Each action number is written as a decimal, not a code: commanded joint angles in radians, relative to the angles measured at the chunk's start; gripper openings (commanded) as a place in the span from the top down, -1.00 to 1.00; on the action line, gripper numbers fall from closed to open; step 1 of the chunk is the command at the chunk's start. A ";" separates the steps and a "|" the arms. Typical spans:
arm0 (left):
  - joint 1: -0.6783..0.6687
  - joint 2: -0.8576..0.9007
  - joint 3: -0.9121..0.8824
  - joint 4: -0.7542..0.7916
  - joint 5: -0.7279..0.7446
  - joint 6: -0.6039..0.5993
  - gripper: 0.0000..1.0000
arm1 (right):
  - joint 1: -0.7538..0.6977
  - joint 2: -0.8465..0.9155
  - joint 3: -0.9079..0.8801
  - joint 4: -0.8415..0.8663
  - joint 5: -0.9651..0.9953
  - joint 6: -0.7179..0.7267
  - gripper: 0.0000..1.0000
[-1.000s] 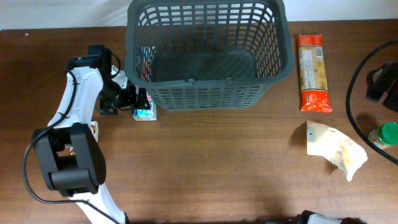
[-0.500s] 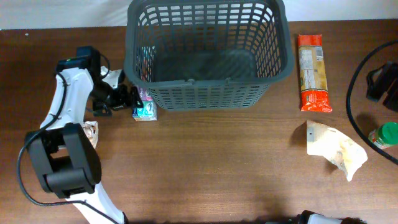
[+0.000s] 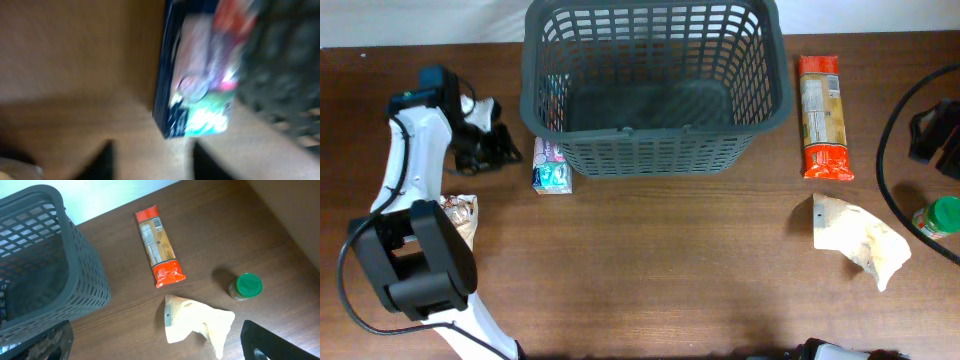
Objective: Pack container
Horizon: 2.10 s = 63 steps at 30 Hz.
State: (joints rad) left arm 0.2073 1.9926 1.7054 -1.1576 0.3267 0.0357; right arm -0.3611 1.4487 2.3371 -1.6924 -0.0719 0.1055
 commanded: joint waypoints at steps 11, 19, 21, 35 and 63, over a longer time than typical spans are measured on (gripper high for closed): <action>0.005 0.008 0.448 -0.040 0.016 -0.055 0.96 | 0.000 0.001 -0.005 -0.006 -0.010 0.004 -0.97; 0.002 0.011 0.448 -0.056 -0.004 -0.055 0.96 | 0.000 0.001 -0.005 -0.006 -0.031 0.004 -0.98; -0.006 0.011 0.448 -0.057 0.019 -0.054 0.96 | 0.000 0.001 -0.005 -0.006 -0.032 0.004 -0.98; -0.121 0.011 0.448 -0.007 0.033 -0.051 0.96 | 0.000 0.000 -0.005 -0.006 -0.033 0.004 -0.97; -0.193 0.011 0.448 -0.005 0.033 -0.051 0.96 | 0.000 0.001 -0.005 -0.006 -0.032 0.004 -0.98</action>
State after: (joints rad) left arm 0.0216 1.9938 2.1448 -1.1648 0.3408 -0.0090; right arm -0.3611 1.4487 2.3363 -1.6924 -0.0948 0.1051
